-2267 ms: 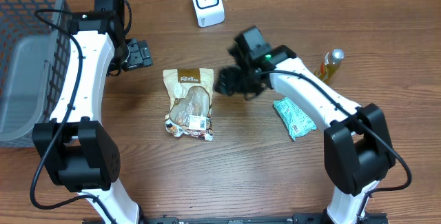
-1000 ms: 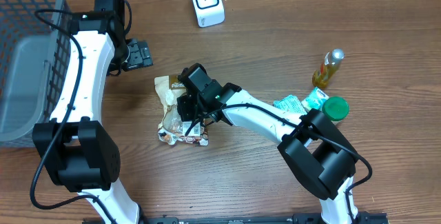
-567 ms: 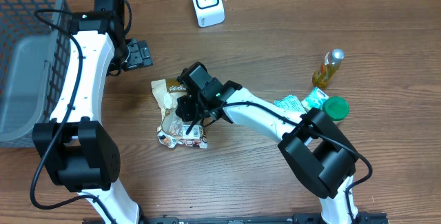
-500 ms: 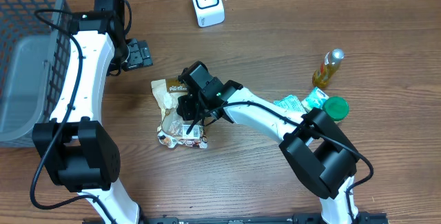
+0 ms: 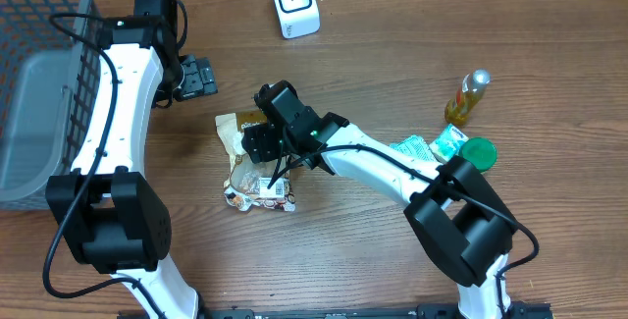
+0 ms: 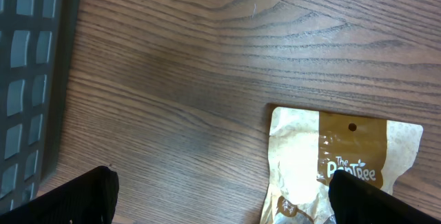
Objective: Scan the item barcode
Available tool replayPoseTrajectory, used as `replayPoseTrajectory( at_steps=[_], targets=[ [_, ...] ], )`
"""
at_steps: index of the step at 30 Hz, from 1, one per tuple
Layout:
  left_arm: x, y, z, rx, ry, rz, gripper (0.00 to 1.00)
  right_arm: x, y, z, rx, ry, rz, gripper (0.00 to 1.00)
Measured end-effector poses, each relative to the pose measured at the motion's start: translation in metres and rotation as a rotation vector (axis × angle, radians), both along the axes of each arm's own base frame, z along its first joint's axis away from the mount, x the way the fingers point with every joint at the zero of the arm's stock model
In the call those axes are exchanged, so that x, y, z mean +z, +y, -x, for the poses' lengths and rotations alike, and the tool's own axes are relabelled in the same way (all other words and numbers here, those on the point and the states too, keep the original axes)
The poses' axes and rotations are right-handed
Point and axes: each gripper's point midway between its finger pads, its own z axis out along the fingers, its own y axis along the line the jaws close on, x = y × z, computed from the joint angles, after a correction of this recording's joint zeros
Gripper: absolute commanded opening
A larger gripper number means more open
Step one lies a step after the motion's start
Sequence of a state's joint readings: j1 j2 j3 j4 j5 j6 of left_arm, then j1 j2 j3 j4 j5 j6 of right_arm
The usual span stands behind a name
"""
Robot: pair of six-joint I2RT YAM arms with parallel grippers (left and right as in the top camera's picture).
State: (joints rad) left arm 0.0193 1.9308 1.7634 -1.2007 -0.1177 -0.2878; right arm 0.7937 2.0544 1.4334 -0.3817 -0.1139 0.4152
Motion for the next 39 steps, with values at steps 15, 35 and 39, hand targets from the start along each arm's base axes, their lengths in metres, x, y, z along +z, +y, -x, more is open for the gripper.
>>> replayPoseTrajectory(
  at_steps=[15,35,39],
  targets=[
    [0.0,0.0,0.0,0.0,0.0,0.0,0.99,-0.038,-0.046,0.003,-0.162,0.1,0.197,0.93],
    [0.0,0.0,0.0,0.0,0.0,0.0,0.99,0.053,-0.122,-0.025,-0.346,0.015,0.204,1.0],
    [0.0,0.0,0.0,0.0,0.0,0.0,0.99,0.053,-0.135,-0.035,-0.266,0.057,0.15,1.0]
  ],
)
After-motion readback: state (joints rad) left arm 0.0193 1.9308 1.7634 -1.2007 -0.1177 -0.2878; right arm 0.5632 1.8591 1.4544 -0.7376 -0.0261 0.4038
